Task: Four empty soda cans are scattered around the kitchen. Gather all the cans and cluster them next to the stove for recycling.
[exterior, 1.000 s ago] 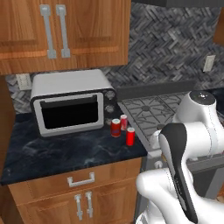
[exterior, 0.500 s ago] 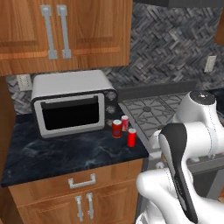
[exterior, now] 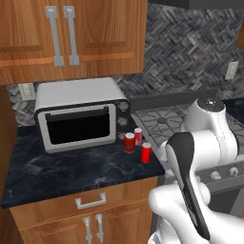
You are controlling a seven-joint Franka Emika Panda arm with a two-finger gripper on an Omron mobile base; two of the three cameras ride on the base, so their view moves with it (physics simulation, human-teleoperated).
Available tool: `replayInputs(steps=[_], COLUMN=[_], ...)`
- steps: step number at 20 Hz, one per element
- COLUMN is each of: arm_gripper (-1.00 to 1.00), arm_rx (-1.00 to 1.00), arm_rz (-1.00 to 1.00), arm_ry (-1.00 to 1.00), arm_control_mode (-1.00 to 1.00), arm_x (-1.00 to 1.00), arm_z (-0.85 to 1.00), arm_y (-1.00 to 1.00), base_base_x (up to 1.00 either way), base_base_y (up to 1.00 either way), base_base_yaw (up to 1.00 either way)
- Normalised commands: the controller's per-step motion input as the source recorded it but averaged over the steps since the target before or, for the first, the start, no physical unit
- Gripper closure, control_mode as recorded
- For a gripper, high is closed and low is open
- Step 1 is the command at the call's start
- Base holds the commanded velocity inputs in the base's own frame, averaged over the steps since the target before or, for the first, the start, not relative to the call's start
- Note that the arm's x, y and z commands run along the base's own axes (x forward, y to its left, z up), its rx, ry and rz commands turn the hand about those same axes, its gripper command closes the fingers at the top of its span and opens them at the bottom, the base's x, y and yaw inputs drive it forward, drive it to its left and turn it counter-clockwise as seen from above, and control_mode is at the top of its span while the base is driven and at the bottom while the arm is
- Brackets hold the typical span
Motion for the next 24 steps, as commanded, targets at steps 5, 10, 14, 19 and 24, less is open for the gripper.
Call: replayInputs(steps=[5, 10, 14, 19, 24], arm_gripper=[1.0, 1.0, 1.0, 1.0, 1.0], arm_rx=[-0.04, -0.01, 0.0, 0.0, 0.0], arm_rz=[0.0, 0.0, 0.0, -0.03, -0.05], arm_ry=[0.04, 0.02, 0.02, 0.0, 0.0], arm_control_mode=[-1.0, -1.0, -1.0, -1.0, -1.0], arm_x=[0.21, 0.18, 0.18, 0.09, 0.07], arm_z=[0.0, 0.0, 0.0, 0.0, 0.0], arm_y=[0.28, 0.27, 0.3, 0.24, 0.2], base_base_x=[0.0, 0.0, 0.0, 0.0, 0.0], base_base_y=[0.0, 0.0, 0.0, 0.0, 0.0], base_base_yaw=[0.0, 0.0, 0.0, 0.0, 0.0])
